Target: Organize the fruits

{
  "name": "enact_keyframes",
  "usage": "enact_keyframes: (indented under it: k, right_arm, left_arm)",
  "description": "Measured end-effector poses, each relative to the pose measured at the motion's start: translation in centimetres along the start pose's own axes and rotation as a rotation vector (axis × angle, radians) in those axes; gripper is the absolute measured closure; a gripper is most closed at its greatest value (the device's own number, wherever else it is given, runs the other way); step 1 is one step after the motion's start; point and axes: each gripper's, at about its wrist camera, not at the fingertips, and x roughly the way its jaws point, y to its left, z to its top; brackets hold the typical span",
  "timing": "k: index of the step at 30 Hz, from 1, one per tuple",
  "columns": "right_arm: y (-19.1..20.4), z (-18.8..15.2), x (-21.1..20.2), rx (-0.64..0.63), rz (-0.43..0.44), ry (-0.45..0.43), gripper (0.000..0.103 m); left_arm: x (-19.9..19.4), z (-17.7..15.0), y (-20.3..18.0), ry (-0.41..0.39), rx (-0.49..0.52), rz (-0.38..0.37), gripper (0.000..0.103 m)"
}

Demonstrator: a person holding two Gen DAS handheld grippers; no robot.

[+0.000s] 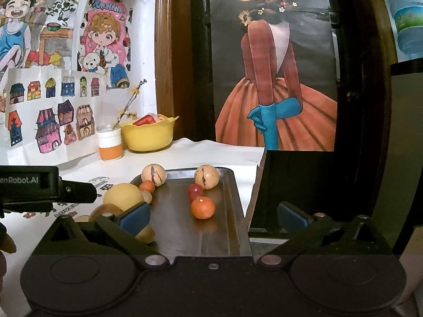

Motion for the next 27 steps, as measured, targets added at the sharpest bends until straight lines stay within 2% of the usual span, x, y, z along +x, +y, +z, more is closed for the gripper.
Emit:
enact_keyframes:
  k: [17,27]
  right_arm:
    - [1.3,1.3,-2.4,-0.001,-0.024,-0.037,0.001]
    - [2.5,1.8,-3.9,-0.026,-0.023,-0.051,0.001]
  left_arm:
    - [-2.8,0.9,1.7,-0.076,-0.025,0.069,0.001]
    - [-4.3,0.9,2.3,-0.088,-0.032,0.084,0.001]
